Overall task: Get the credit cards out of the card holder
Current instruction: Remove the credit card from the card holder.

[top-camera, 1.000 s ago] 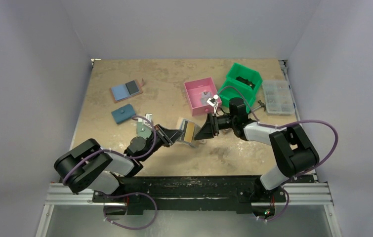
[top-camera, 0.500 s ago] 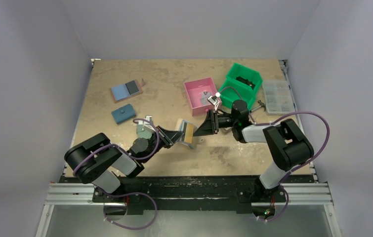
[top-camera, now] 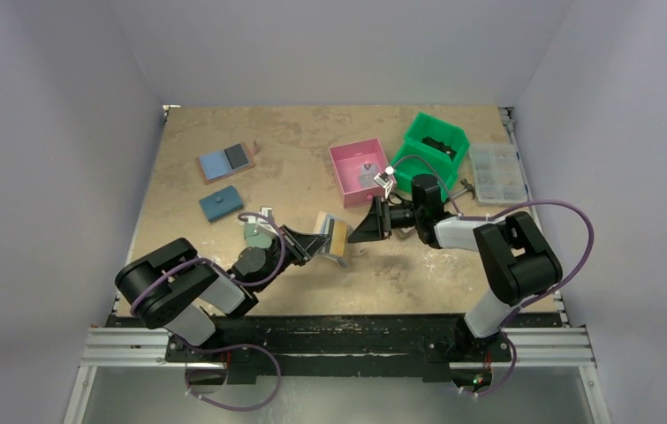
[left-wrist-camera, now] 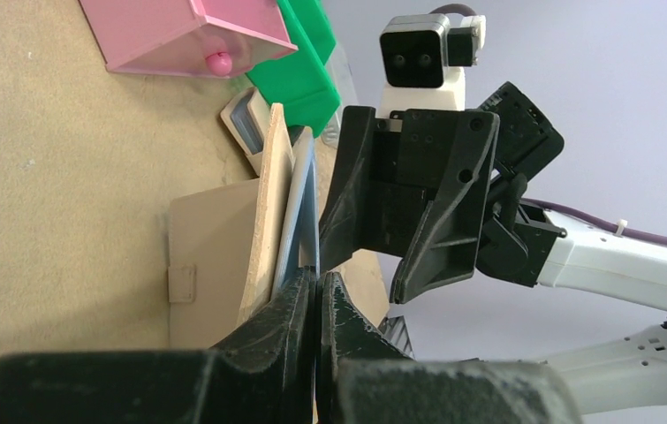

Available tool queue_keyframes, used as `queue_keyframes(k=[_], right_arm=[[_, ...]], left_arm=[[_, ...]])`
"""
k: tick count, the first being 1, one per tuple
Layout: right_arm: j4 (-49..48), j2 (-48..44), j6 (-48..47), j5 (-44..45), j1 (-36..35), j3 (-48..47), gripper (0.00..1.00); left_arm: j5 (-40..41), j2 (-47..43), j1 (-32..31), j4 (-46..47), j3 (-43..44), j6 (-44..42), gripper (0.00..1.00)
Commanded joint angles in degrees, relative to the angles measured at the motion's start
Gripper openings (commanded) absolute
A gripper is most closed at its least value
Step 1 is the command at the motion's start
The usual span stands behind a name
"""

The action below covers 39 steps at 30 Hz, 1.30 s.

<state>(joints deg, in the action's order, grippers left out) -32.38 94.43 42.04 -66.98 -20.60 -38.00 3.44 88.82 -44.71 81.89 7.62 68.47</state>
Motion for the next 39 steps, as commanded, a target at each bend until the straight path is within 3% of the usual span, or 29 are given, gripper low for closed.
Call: queue_keyframes(k=[1,12,20,27,31,34,39], right_arm=[[-4.29,0.64,2.03,-0.9,-0.09,0.15,0.57],[-7.65,0.71,4.74,-1.45,-0.28,0.97,0.56],[-25.7,1.58,17.97,-4.12,-0.32,3.9,0.43],[-24.38,2.04,17.08,-3.41,-0.32,3.99,0.53],[-25.73,2.78,18.11,-3.77,-0.32,4.07,0.51],[-30.85,3.44,21.66,-4.09,-0.3,4.79,0.45],[-31.42,3.41,21.88,-4.7,-0.23,4.7,0.12]], left_arm=[[-0.68,-0.97,-0.88,16.47,2.2,1.01,0.0],[-1.27,0.79,-2.07,17.3,4.85,1.57,0.0],[-0.22,1.66,-2.17,17.52,4.58,1.94,0.0],[-0.82,3.69,-2.66,19.94,6.32,3.41,0.0],[-0.99,3.93,-3.21,19.93,7.96,3.51,0.0],[-1.07,5.06,-3.81,19.91,9.16,3.66,0.0],[0.6,5.37,-3.91,19.98,8.42,3.67,0.0]])
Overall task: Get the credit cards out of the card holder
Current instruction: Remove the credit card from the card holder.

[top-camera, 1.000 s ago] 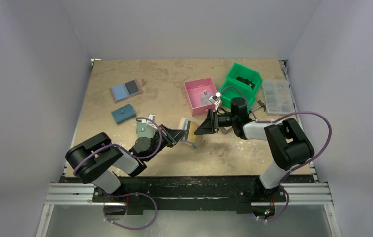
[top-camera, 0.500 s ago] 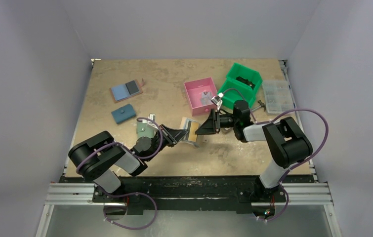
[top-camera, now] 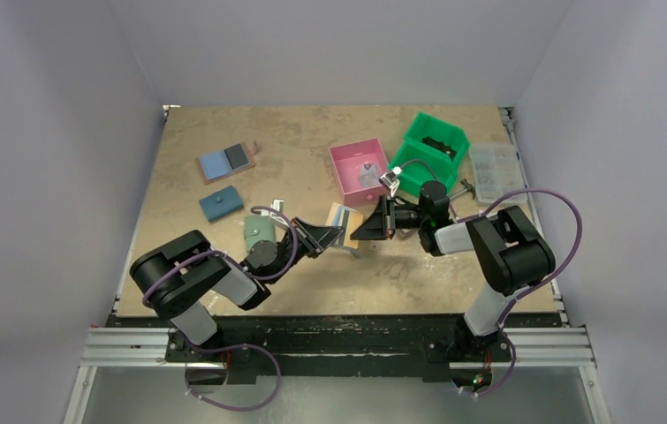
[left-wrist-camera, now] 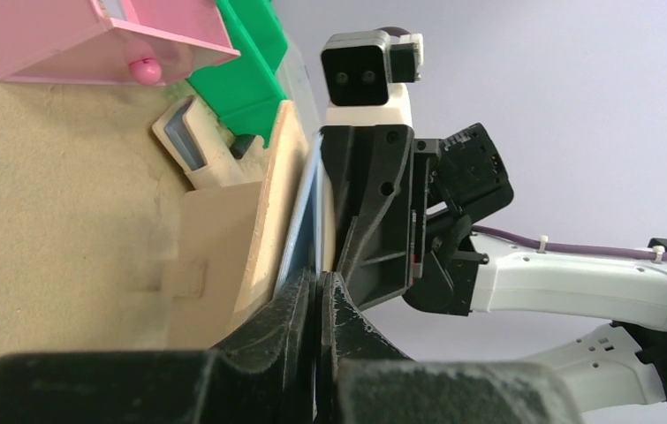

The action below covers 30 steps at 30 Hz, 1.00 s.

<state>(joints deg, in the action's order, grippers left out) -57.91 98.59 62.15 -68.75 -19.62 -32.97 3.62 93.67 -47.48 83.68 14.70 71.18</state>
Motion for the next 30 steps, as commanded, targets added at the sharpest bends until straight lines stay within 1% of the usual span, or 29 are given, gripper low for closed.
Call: queue_keyframes(k=[1,2,3,4,6,8,9,12,14,17,21,23,30], right_arm=[[-5.9,-0.75,1.68,-3.04,-1.15,-0.34,0.08],[-5.9,-0.78,1.6,-3.12,-1.12,-0.34,0.02],[-5.59,-0.84,1.28,-3.22,-1.13,-0.49,0.0],[-4.61,-0.78,0.58,-3.23,-1.05,-0.56,0.0],[-0.83,-0.81,-2.02,-3.17,-0.96,-1.23,0.0],[2.96,-0.77,-4.82,-2.93,-0.86,-1.88,0.0],[4.69,-0.71,-6.14,-2.82,-0.86,-2.16,0.0],[7.95,-0.29,-8.66,-2.63,-0.86,-2.78,0.0],[9.3,-0.19,-9.77,-2.55,-0.84,-3.05,0.0],[12.19,0.0,-11.86,-2.18,-0.86,-3.47,0.0],[13.34,0.61,-12.79,-2.17,-0.86,-3.81,0.0],[13.9,0.86,-13.24,-2.18,-0.86,-3.94,0.0],[18.37,1.78,-16.4,-2.25,-0.77,-4.97,0.0]], left_arm=[[0.96,0.21,-1.13,18.25,0.76,0.7,0.0],[1.53,-0.33,-1.13,18.22,0.24,0.42,0.0],[2.12,-0.78,-0.93,18.22,-0.5,0.32,0.0],[2.33,-1.19,-0.69,18.25,-1.41,0.28,0.05],[1.64,-1.91,0.23,18.09,-2.52,0.8,0.19],[-0.66,-1.89,1.49,17.97,-2.91,1.58,0.29],[-2.45,-1.64,2.24,18.12,-2.82,2.1,0.32],[-9.26,-0.07,4.21,18.21,-2.25,3.78,0.33],[-11.95,0.94,5.19,18.28,-1.88,4.67,0.32],[-13.96,2.15,5.77,18.27,-1.77,5.36,0.25],[-15.19,2.57,6.29,18.3,-1.7,5.33,0.1],[-15.49,2.51,6.51,18.29,-1.74,5.42,0.0],[-13.86,0.83,7.84,18.28,-4.3,5.87,0.0]])
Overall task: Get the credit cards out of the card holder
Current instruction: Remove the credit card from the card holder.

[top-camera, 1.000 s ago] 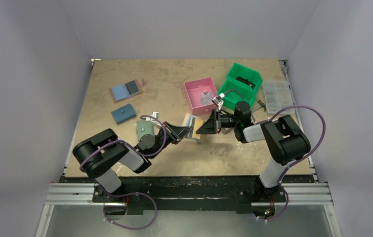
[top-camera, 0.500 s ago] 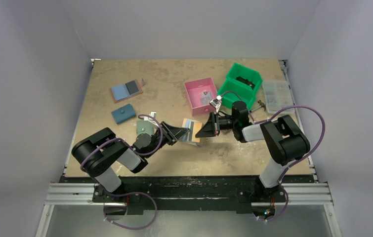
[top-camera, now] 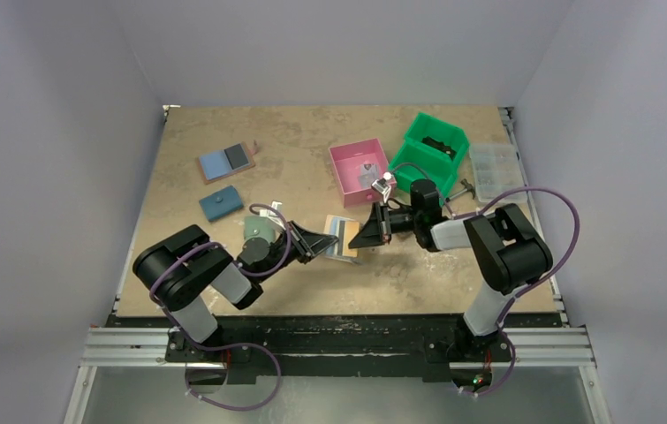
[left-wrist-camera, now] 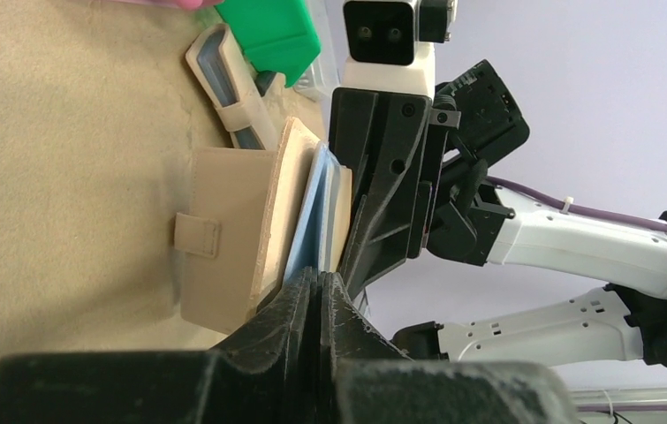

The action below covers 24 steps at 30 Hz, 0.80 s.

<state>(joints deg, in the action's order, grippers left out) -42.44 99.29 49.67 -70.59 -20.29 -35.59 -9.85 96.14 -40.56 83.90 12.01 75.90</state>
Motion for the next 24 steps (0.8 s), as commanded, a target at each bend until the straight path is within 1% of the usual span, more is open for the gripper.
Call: queue_keyframes(k=[1,5,8,12,15,19,20,22,24], right_arm=[[3.89,1.48,-4.73,-0.08,-0.1,-2.57,0.0],[10.11,4.14,-9.92,1.34,-0.14,-3.93,0.0],[13.54,6.51,-12.99,1.85,-0.35,-5.3,0.0],[26.55,8.4,-23.2,5.04,-1.57,-9.16,0.0],[30.65,10.01,-26.7,6.92,-1.89,-10.57,0.0],[35.02,11.89,-29.47,7.99,-1.86,-12.31,0.0],[35.97,12.08,-30.11,8.34,-1.92,-12.61,0.0],[37.07,12.31,-30.99,8.74,-1.95,-13.04,0.0],[37.97,12.42,-31.68,9.15,-1.96,-13.39,0.0]], left_arm=[[-0.17,-1.65,1.18,18.11,-2.23,1.23,0.0],[0.52,-0.6,1.44,18.11,-4.47,1.04,0.0],[0.44,1.95,1.44,18.1,-5.83,0.56,0.0],[-0.09,6.47,1.44,18.09,-7.06,-0.45,0.0],[-0.75,8.59,1.49,18.07,-7.12,-1.38,0.0],[-1.33,8.07,2.25,18.08,-7.5,-3.16,0.0],[-1.53,7.61,2.39,18.09,-7.67,-3.58,0.02],[-1.98,6.79,2.44,18.07,-7.58,-4.35,0.15],[-3.22,6.72,2.46,18.06,-6.65,-4.94,0.21]])
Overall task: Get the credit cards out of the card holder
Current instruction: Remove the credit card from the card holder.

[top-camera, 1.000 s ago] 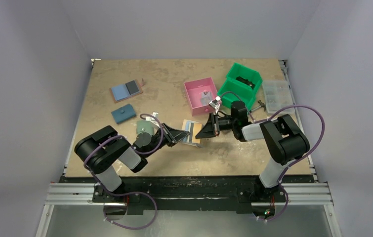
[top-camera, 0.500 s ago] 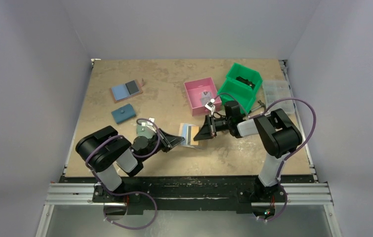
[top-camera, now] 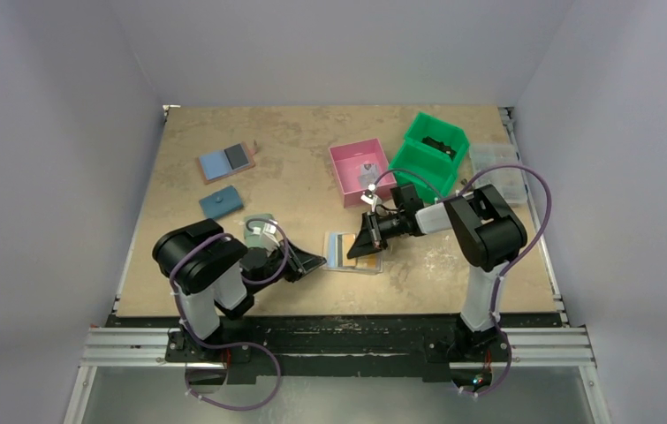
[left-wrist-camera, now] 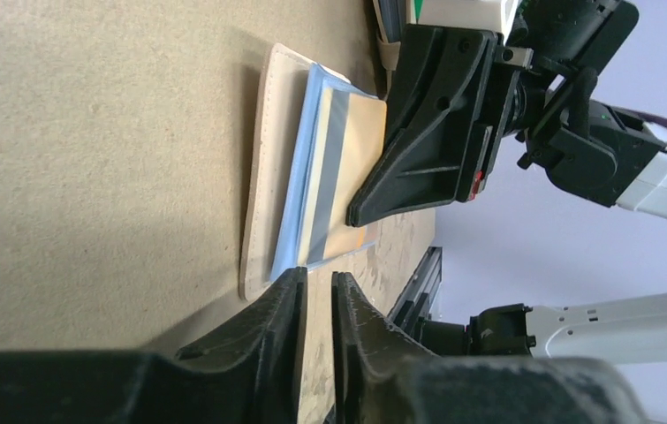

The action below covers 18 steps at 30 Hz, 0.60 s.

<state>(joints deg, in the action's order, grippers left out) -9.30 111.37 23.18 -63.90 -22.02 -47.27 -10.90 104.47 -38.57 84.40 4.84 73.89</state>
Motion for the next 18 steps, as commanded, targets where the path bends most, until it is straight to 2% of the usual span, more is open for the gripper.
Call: queue_keyframes(k=[1,7,13,18], right_arm=[[5.27,0.34,-5.57,2.73,-0.22,-1.88,0.0],[6.95,0.6,-6.78,3.83,-0.65,-2.47,0.0],[7.5,0.78,-7.01,4.24,-0.91,-2.74,0.0],[7.89,0.86,-7.08,4.8,-0.92,-2.83,0.0]], left_arm=[[-2.5,-1.29,0.51,17.56,1.05,-2.96,0.22],[-4.54,2.62,0.41,17.49,6.08,-2.08,0.22],[-6.12,5.89,0.17,17.47,9.64,-0.72,0.08],[-4.53,8.11,0.15,17.43,9.21,0.31,0.0]])
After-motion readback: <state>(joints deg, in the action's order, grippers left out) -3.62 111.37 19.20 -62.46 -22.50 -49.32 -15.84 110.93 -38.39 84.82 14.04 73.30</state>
